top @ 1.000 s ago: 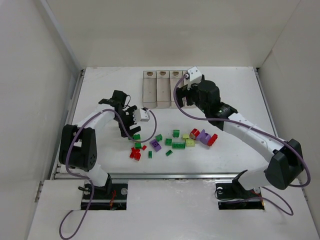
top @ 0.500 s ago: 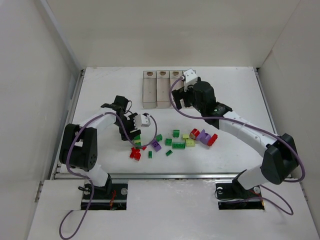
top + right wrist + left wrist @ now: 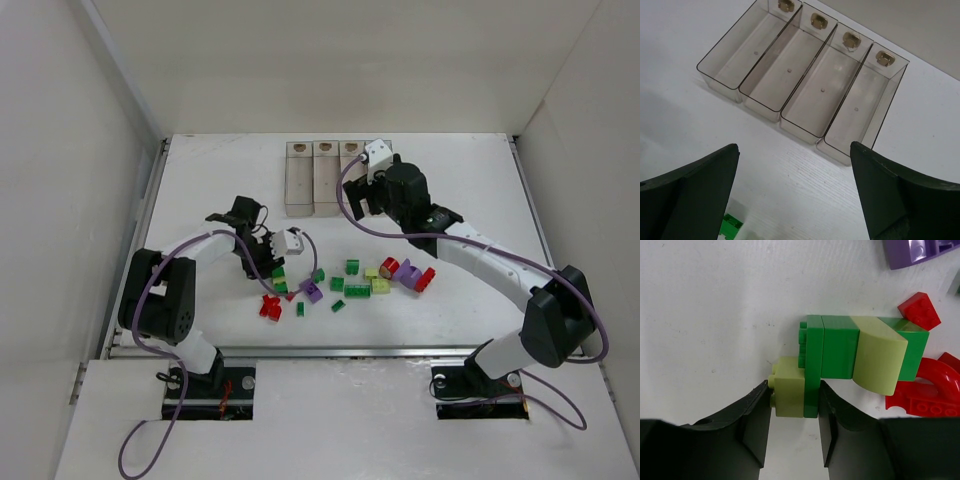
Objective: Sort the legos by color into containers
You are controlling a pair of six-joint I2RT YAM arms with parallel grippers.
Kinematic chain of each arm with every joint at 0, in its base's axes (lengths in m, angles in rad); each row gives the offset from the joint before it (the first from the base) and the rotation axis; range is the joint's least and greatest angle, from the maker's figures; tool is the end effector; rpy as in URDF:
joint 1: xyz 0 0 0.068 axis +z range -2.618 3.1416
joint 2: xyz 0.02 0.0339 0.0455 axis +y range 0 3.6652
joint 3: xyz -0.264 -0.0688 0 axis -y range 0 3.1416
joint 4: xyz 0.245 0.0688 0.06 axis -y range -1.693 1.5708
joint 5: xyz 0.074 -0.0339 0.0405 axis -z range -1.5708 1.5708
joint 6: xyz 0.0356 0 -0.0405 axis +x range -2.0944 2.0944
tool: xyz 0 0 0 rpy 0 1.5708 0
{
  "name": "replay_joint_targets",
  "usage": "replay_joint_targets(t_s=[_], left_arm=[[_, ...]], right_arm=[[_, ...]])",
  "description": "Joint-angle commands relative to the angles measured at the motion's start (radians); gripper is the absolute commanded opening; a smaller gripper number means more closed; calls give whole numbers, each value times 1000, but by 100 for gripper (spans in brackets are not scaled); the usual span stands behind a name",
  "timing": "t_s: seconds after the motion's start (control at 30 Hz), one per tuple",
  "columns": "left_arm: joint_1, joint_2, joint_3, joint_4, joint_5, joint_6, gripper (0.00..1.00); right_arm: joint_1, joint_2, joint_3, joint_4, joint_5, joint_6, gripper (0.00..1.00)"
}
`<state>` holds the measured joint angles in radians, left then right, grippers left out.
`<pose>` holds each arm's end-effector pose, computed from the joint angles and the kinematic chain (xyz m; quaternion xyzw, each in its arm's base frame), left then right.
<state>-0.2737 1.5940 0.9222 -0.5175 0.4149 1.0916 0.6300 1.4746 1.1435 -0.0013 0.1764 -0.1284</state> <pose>0.2801 -0.0935 0.1730 0.6364 0.7209 -0.1118 0.2506 0.2856 0.2005 0.3178 -0.2528 0.7725 0.0740 0.5778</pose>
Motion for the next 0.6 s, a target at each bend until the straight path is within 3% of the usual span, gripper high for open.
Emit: replay_joint_targets(t_s=[0.0,0.1,0.3,0.4,0.57], left_arm=[[-4,-29,-13,3,24,-91,0],[-4,-39,55,25,24,-189,0],[39,-39,266,68,-16,-571,0],[39,-13,427,36,-36,-776,0],[39,40,683,-36,-1,-967,0]], right_arm=[[8,-11,50,21,12,-11,97],[8,-31,68,21,12,9,97],[-70,-118,113,9,-182,101,97],[-70,-131,134,9,-195,90,92],[-70,-73,212,-49,-360,6,81]])
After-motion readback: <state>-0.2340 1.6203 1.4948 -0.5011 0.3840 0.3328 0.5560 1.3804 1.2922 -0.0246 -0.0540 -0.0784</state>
